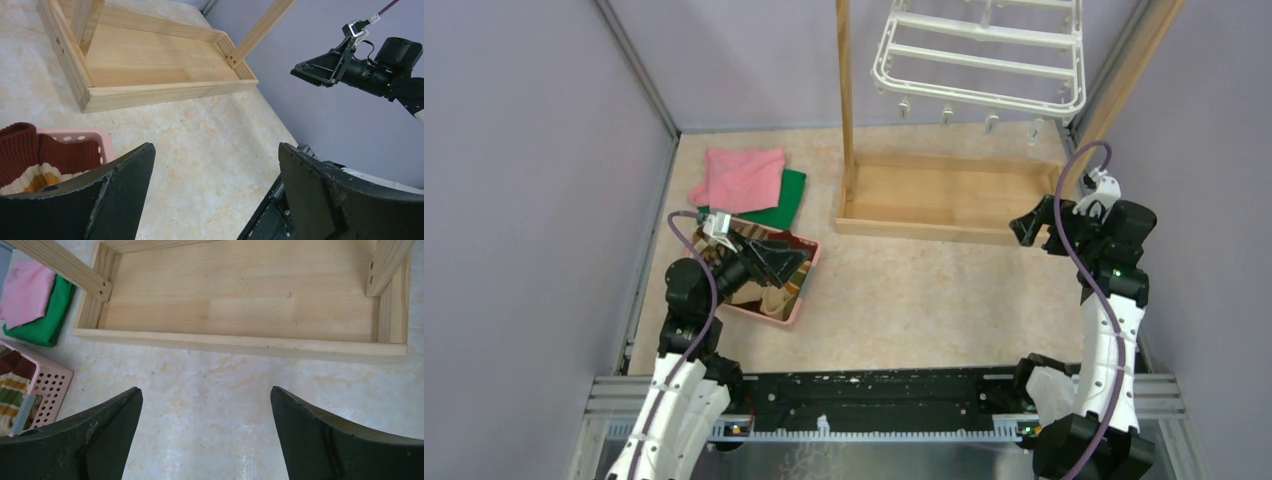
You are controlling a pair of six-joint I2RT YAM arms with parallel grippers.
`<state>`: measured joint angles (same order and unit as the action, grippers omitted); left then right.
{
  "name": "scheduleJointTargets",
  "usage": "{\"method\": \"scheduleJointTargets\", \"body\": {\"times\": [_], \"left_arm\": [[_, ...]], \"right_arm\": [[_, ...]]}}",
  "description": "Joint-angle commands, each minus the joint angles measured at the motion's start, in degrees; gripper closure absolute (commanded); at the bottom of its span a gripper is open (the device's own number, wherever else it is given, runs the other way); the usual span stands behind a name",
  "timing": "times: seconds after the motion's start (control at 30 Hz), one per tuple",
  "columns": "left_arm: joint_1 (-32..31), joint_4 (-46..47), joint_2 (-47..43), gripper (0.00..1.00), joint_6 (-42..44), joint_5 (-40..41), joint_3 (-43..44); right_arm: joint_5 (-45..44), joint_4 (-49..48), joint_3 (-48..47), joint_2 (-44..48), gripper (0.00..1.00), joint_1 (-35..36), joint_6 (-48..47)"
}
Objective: Clip the socks to the hanger
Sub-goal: Pick up the sock from the bin.
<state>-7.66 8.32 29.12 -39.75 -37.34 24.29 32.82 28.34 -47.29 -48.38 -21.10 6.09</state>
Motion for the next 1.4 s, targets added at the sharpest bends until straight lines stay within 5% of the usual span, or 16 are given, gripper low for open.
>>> {"method": "scheduleJointTargets", "body": {"times": [0.0,0.23,0.37,0.5,0.6,0.77,1.0,1.37], "left_arm": [[-0.07,4.32,2.29,0.01,-1.25,-1.40,0.08],[-0.07,2.24,8.28,0.01,0.32,-3.45,1.86],[-2.21,-4.32,11.58,0.06,5.85,-0.80,5.73],[-13.88,-17.11,16.24,0.13,14.85,15.85,13.53],[-25.02,-24.83,19.82,0.13,19.04,34.27,18.41],[-31.52,-32.89,23.73,0.13,21.36,54.81,22.90],[-31.21,-23.06,22.22,0.23,21.35,59.29,17.71],[-30.96,-24.82,27.52,0.33,17.42,65.50,17.25]], "right_arm": [[3.32,-2.16,-2.19,-0.56,0.01,0.27,-0.69],[16.28,-3.41,-1.38,-2.20,0.01,0.73,-5.53],[27.54,-0.88,-1.37,-3.69,0.01,4.45,-18.27],[23.66,4.88,-2.87,-4.18,0.01,15.53,-32.92],[28.65,9.07,-3.06,-6.09,0.01,17.13,-42.23],[29.55,6.59,-1.72,-7.17,0.01,17.15,-42.45],[25.77,7.06,-0.64,-7.81,0.01,17.15,-43.50],[20.36,7.93,-0.31,-8.71,0.01,17.93,-43.51]]}}
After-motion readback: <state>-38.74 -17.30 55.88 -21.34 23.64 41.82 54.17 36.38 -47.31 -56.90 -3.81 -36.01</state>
